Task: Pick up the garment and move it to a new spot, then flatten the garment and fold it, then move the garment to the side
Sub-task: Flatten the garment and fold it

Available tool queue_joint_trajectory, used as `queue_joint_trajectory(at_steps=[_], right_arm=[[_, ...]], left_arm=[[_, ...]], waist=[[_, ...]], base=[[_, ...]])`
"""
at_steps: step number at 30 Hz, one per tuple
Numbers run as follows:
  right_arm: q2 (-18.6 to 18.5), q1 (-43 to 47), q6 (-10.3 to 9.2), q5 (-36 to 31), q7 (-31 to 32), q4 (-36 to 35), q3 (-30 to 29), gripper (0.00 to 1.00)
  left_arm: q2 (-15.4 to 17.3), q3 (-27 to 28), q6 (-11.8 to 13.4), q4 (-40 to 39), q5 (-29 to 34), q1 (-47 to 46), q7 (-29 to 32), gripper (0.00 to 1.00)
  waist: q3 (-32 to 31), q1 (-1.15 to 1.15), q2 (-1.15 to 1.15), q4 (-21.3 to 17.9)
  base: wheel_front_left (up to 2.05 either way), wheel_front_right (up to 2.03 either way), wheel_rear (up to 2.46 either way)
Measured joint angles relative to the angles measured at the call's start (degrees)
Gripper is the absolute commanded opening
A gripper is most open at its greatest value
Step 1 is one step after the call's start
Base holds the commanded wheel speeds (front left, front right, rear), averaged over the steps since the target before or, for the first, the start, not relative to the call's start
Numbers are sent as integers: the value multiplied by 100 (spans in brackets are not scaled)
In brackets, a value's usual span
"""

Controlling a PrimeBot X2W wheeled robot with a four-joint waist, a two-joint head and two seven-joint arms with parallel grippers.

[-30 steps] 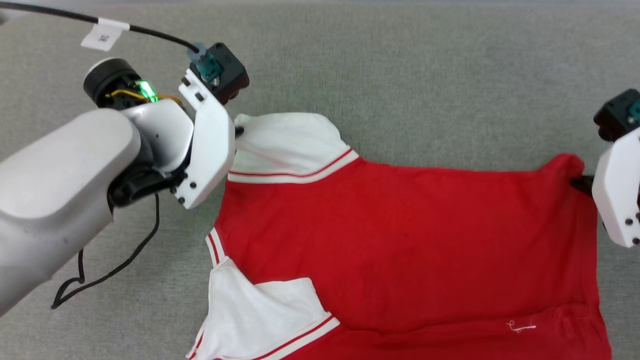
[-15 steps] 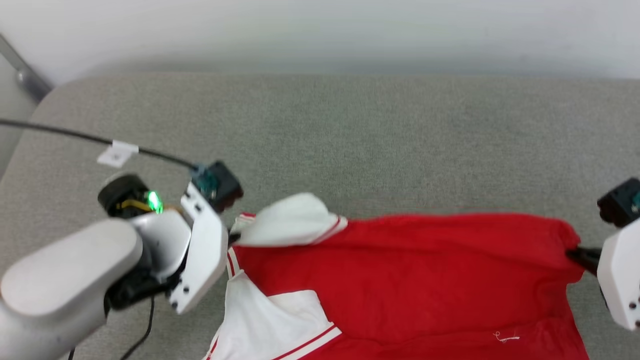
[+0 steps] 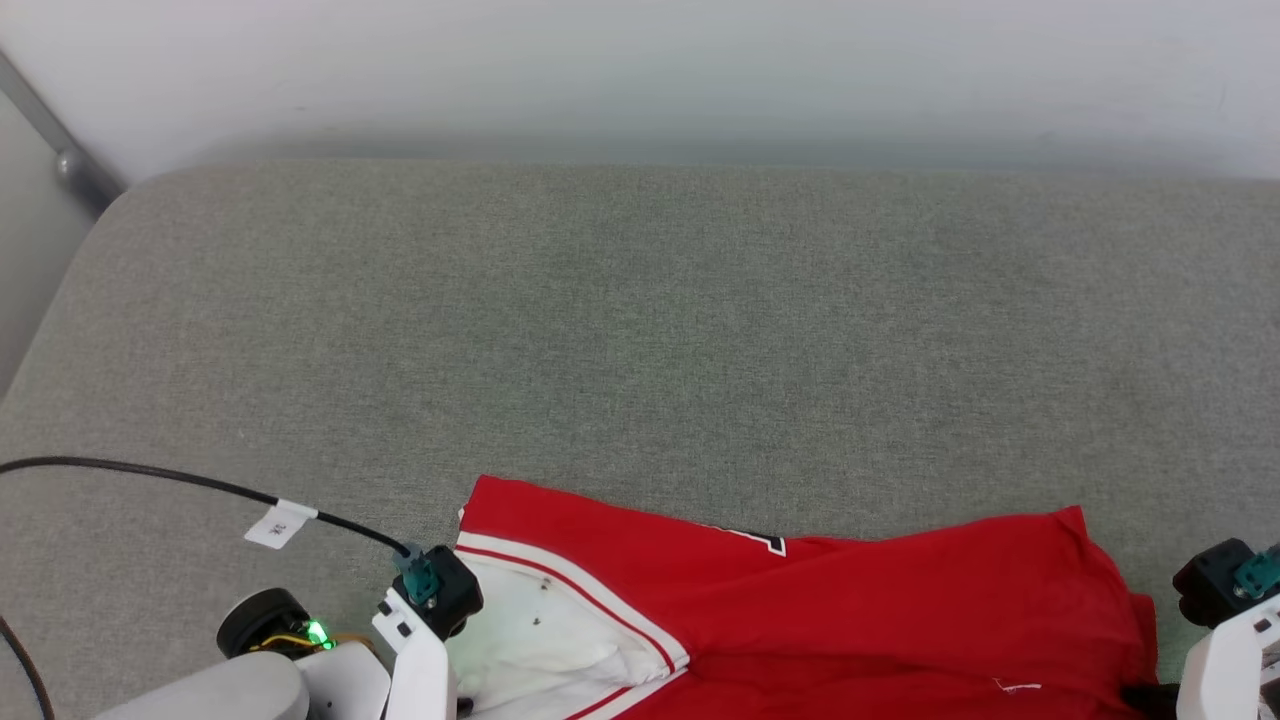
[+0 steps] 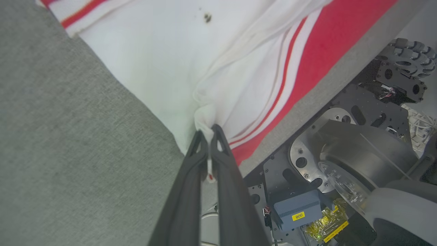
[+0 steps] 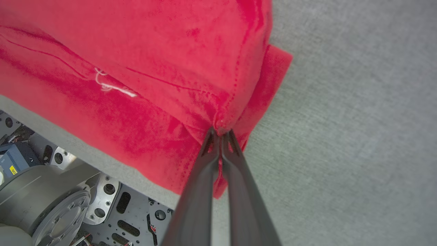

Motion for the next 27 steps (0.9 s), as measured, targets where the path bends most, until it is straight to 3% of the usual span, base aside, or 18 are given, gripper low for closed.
queue_joint_trajectory(at_steps=[6,7,8,9,10,15,21,27], right_arm=[[191,104,0,16,-65,122,-34,0],[221,104,1,15,-110,142,-62,0],[264,104,1,12,-160,168,-96,13],[299,104,1,0,-211,175,-120,13],[320,103,1,-44,-285,158,-143,100],[291,171,1,-98,-720,-257,-575,100],[299,567,1,-160,-1078,-764,-1651,100],[762,1059,0,-162,-1017,-768,-2629,100]], left_arm=[[-157,10,-64,341,-43,253,-198,0],[-182,37,-45,380,-41,270,-293,46],[-208,62,-13,405,-19,277,-394,100],[-212,89,3,424,55,277,-505,100],[-209,136,47,427,94,278,-627,100],[-115,511,457,213,396,323,-1631,100],[-123,1101,1511,1,894,604,-3238,100],[-445,1546,2485,142,1311,960,-4463,100]], waist=[[131,0,0,-28],[129,0,0,-36],[119,0,0,-44],[98,0,0,-52],[70,0,0,-59],[-122,0,0,-82],[-240,0,0,-96],[-183,0,0,-51]], base=[[0,0,0],[0,0,0],[0,0,0],[0,0,0],[0,0,0],[0,0,0],[0,0,0],[0,0,0]])
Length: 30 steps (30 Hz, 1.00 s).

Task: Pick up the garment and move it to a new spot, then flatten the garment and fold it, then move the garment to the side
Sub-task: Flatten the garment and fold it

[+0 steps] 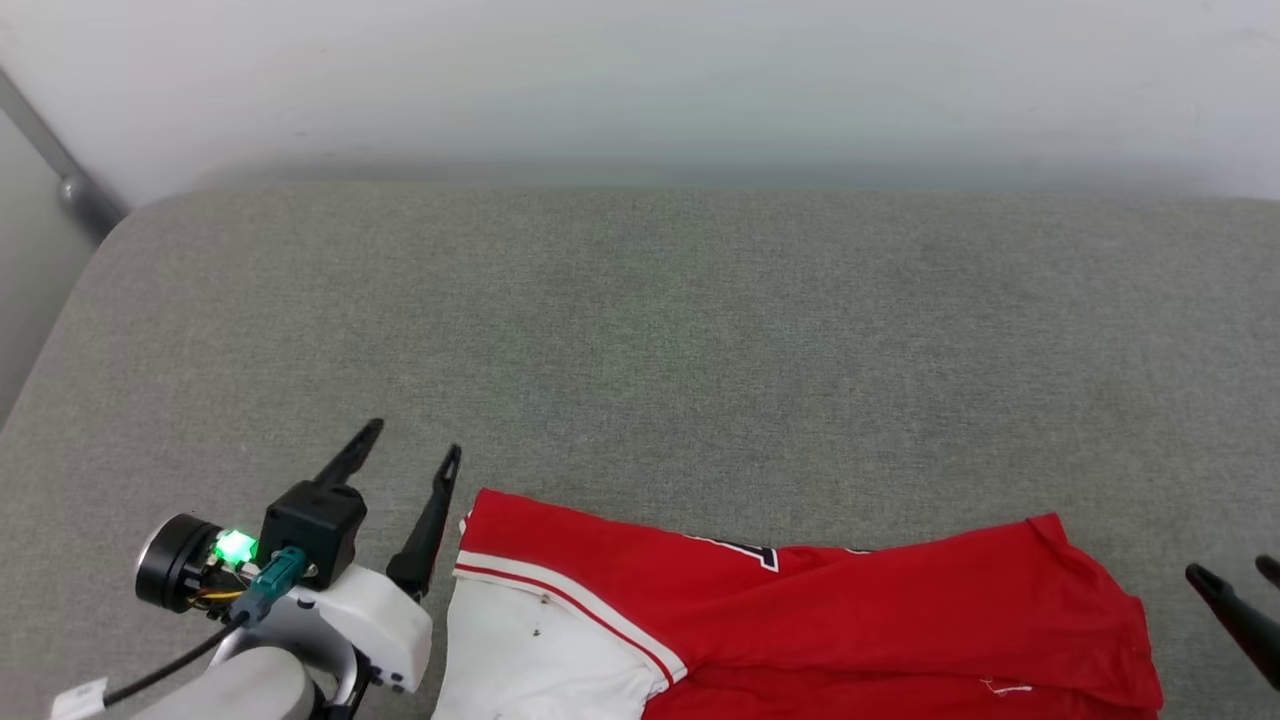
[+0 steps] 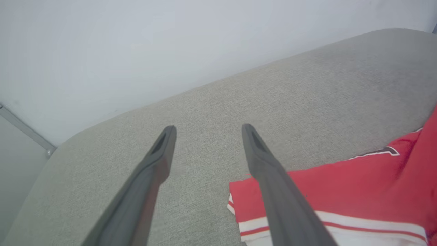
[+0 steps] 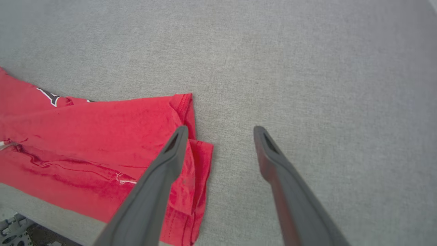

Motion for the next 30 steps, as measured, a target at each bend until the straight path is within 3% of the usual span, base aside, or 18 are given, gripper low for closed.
queue_joint_trajectory(at_steps=[6,11,16,30], right_arm=[[604,274,0,255,326,258,-411,100],[992,282,0,375,590,589,-437,100],[1220,299,0,548,770,779,-259,100],[1235,-62,-42,842,882,1084,570,100]], left_arm=[[-564,892,695,-15,572,410,-162,100],[-1103,1795,925,-182,1345,1019,-169,100],[-1649,2540,717,-272,2005,1577,-170,100],[-2972,4033,-99,-277,3488,2524,-170,100]], waist=[[151,0,0,78],[286,1,0,194],[390,1,0,322],[450,0,0,425]], base=[[0,0,0],[0,0,0],[0,0,0],[0,0,0]])
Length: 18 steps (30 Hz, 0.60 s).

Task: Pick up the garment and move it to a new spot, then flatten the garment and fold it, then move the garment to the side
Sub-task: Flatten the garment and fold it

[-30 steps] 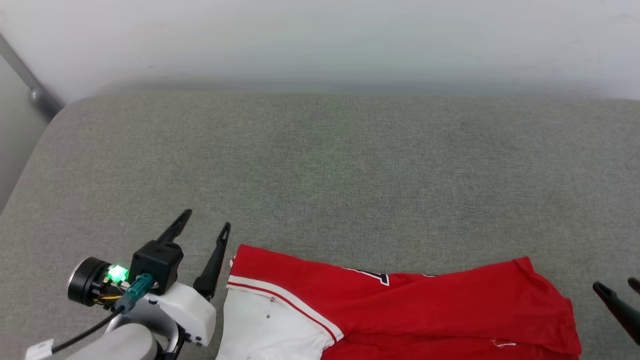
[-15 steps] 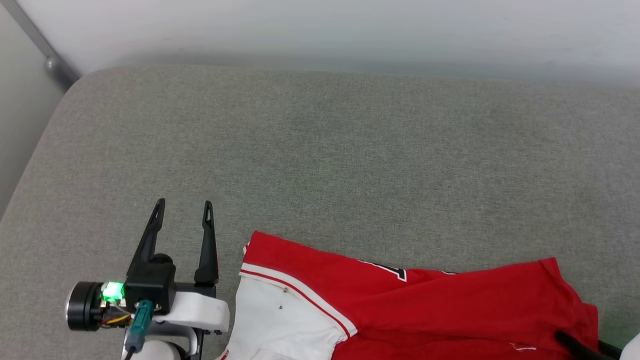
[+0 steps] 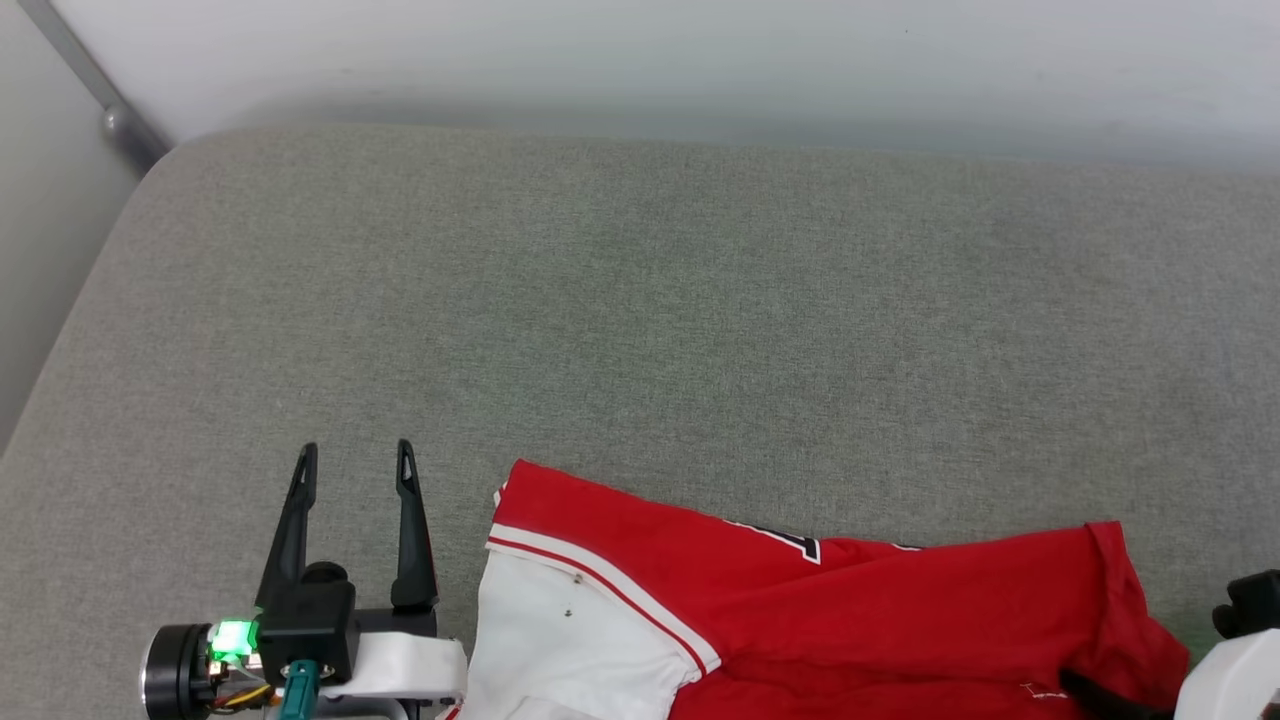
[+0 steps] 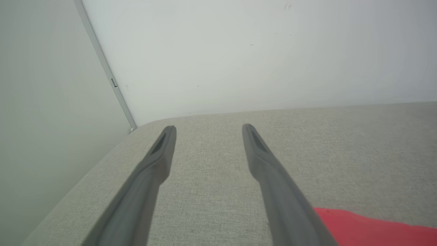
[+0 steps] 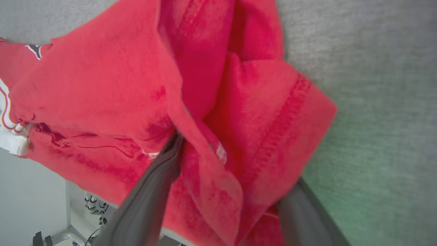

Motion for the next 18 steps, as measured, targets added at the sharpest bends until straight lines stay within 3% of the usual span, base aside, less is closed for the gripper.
queue_joint_trajectory(at_steps=[1,2,4,11,18], right_arm=[[-22,-36,-2,2,27,18,57,100],[-46,-80,-2,4,38,45,118,50],[-65,-140,-2,45,27,110,194,0],[-145,-298,42,166,-129,182,417,0],[-479,-302,43,321,-296,192,171,0]], left_arm=[[-78,71,-51,16,78,39,0,100],[-148,122,-102,30,148,90,0,100],[-255,202,-186,55,327,176,0,100],[-478,437,-334,110,735,438,0,100],[-586,549,-391,121,909,638,0,100]], waist=[[-13,0,0,2],[-26,0,0,3],[-62,0,0,4],[-222,0,0,-49],[-397,0,0,-149]], base=[[0,0,0],[0,0,0],[0,0,0],[0,0,0],[0,0,0]])
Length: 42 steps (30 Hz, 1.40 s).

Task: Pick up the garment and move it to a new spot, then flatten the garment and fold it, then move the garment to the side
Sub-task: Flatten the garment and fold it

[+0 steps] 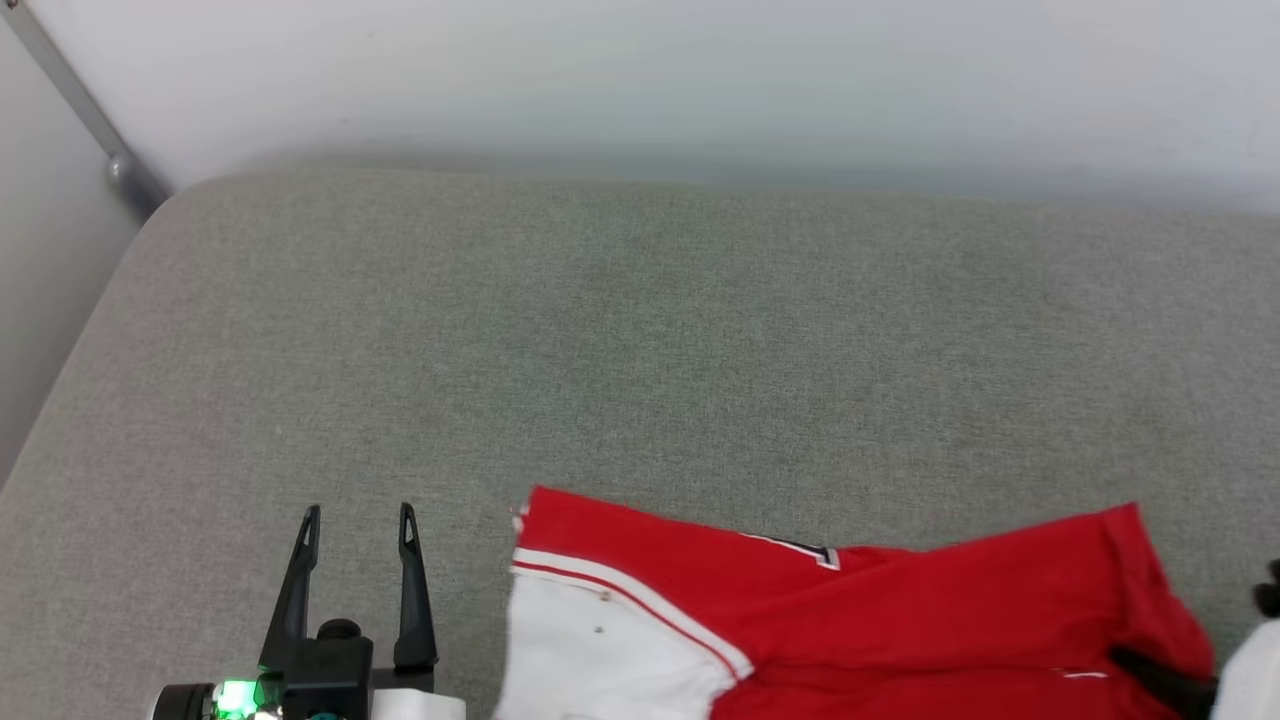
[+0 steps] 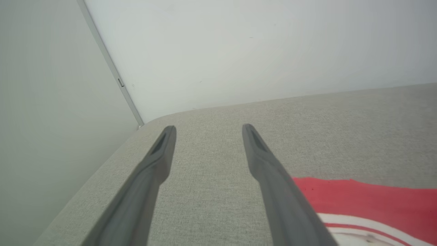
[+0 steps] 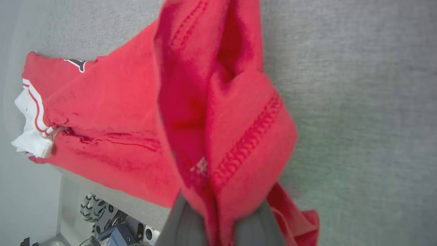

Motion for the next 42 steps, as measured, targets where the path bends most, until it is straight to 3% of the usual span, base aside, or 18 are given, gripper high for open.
queue_joint_trajectory(at_steps=[13,19,31,36,42], right_arm=[[-925,471,0,-115,107,523,-1048,0],[-976,633,-1,-292,267,-171,-948,0],[-632,232,-1,-720,798,-2450,339,0],[-414,-416,-1,-900,1095,-2572,1170,0],[-108,-1323,-1,-1053,1134,-2160,2268,0]], left_arm=[[-30,29,-101,67,119,166,0,100],[-32,5,-111,86,144,171,0,100],[-34,-56,-157,110,151,149,0,100],[-47,-87,-200,100,151,88,0,100],[-89,-119,-213,114,148,-17,-1,100]], waist=[[-155,0,0,-122],[-187,0,0,-165],[-126,0,0,-118],[-45,0,0,-18],[84,0,0,123]], base=[[0,0,0],[0,0,0],[0,0,0],[0,0,0],[0,0,0]])
